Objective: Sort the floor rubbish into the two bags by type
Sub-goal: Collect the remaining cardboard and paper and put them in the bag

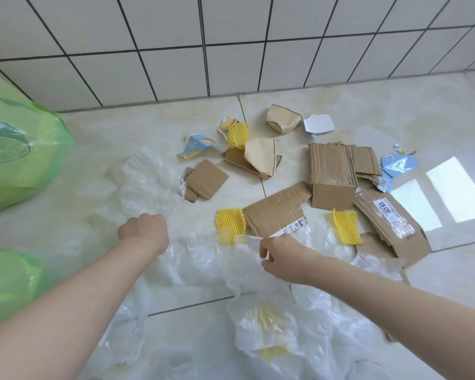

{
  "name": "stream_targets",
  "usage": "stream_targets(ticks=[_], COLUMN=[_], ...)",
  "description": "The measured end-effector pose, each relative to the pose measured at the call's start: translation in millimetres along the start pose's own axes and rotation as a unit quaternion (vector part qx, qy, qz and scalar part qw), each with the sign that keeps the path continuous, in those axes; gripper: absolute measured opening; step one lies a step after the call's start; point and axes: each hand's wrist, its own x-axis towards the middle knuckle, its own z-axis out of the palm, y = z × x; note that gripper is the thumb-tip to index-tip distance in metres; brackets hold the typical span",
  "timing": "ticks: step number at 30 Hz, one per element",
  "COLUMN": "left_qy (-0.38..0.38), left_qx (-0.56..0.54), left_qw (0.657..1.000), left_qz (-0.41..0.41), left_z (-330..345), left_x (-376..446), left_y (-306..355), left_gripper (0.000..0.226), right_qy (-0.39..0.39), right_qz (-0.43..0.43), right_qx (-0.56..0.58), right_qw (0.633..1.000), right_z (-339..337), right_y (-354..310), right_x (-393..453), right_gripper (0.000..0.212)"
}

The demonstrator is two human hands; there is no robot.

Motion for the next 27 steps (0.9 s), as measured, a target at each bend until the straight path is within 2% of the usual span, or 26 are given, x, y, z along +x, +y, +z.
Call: stream_targets(ticks=[3,5,7,9,10,12,16,18,20,23,25,27], left_qy=[-0.038,-0.011,0.079,0.171,0.189,0.158,0.04,0.059,0.136,0.232,0.223,0.174], left_qx=[0.011,0.002,-0.041,-0.065,-0.056,-0.025,-0.065,-0.051,-0.026,-0.064,-0.107,-0.159], left_qw=[0.999,0.999,0.99,0.963,0.952,0.95,0.98,0.984,0.979,0.959,0.959,0.964], left_qz=[0.019,0.041,0.105,0.196,0.236,0.269,0.183,0.16,0.152,0.147,0.137,0.121], left_z=[-17.5,-32.2,-38.6,-35.1,-30.8,-19.5,-3.2,-3.4,-9.2,-20.7,-26.2,-31.9], left_x=[-6.4,-9.3,-9.7,-6.7,-2.9,6.5,27.7,33.0,35.7,39.1,41.7,44.4], left_y=[4.9,10.6,18.3,26.8,29.7,32.6,24.0,20.4,19.9,27.2,36.9,50.1], left_gripper=[0.046,0.051,0.045,0.039,0.041,0.055,0.079,0.076,0.064,0.05,0.051,0.057], right_qy=[-0.012,0.047,0.114,0.143,0.139,0.124,0.086,0.079,0.084,0.092,0.106,0.135], right_qz=[-0.002,-0.019,-0.044,-0.067,-0.071,-0.062,-0.031,-0.041,-0.047,-0.039,-0.037,-0.038], right_qx=[0.071,0.061,0.019,-0.063,-0.125,-0.212,-0.264,-0.278,-0.291,-0.32,-0.338,-0.343], right_qw=[0.997,0.997,0.992,0.985,0.98,0.967,0.96,0.956,0.952,0.942,0.934,0.929], right_z=[-5.0,-14.8,-25.6,-34.0,-36.2,-36.6,-37.4,-40.5,-43.8,-47.0,-46.7,-45.8], right_y=[-0.7,4.0,11.2,20.2,25.6,35.9,46.9,44.9,39.8,31.8,27.8,24.7], right_x=[-9.2,-9.5,-6.1,1.6,7.9,22.8,49.8,58.2,64.2,69.9,72.0,73.2], right_gripper=[0.016,0.017,0.02,0.03,0.038,0.057,0.099,0.108,0.109,0.105,0.098,0.087])
